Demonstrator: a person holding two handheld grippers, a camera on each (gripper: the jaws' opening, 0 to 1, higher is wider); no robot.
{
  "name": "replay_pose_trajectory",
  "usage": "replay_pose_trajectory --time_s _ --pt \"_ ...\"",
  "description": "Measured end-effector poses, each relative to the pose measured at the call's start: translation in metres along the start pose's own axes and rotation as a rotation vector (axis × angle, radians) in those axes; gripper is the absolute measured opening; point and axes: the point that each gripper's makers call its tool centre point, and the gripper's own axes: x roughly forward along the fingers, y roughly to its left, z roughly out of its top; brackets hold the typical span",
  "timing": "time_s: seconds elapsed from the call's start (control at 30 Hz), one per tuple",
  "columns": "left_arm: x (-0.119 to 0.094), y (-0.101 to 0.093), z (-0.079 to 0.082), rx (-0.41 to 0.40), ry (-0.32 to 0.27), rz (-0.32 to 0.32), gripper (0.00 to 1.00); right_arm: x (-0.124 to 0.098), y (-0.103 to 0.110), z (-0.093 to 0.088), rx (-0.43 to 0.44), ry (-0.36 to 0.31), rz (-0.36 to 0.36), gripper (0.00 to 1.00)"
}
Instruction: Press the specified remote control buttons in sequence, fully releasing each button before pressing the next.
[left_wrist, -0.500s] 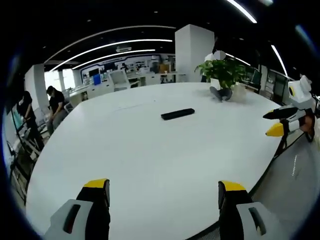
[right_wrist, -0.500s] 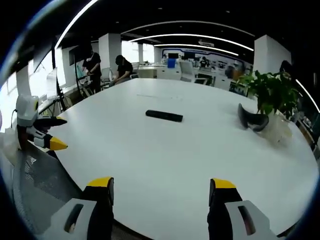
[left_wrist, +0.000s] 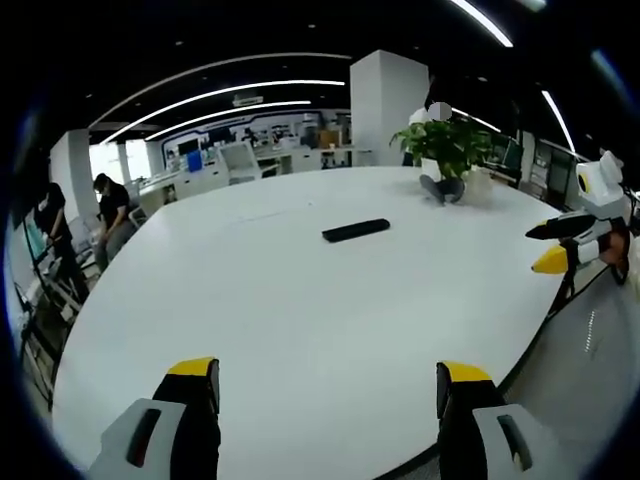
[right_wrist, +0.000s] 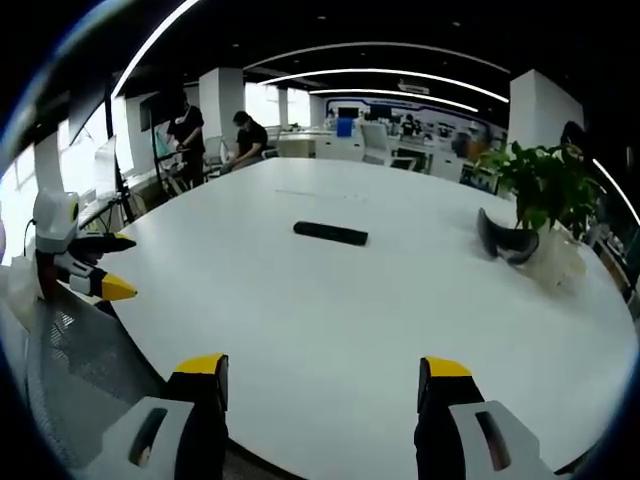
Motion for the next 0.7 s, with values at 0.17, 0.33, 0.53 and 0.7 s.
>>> replay_pose_trajectory --time_s 0.17,0.33,0.53,0.7 --pt "-0.0011 0.0019 0.0031 -0.009 -0.019 0.004 0.94 0.0003 0.0001 -0.0003 0.001 0.001 0.000 0.77" --pt "-0.0008 0.0021 0.0028 0.004 -0.016 0.008 0.94 0.0003 -0.0007 0.0007 0.003 -0.004 -0.003 0.78" --pt "-0.0005 0.0021 0.0022 0.000 -0.013 0.005 0.95 -0.0003 -0.0028 0.0015 -0.005 -0.005 -0.021 0.80" --pt "-0.0006 0.0019 0.0019 0.000 -0.011 0.004 0.95 -0.0002 -0.0024 0.0013 -0.005 -0.006 -0.017 0.81"
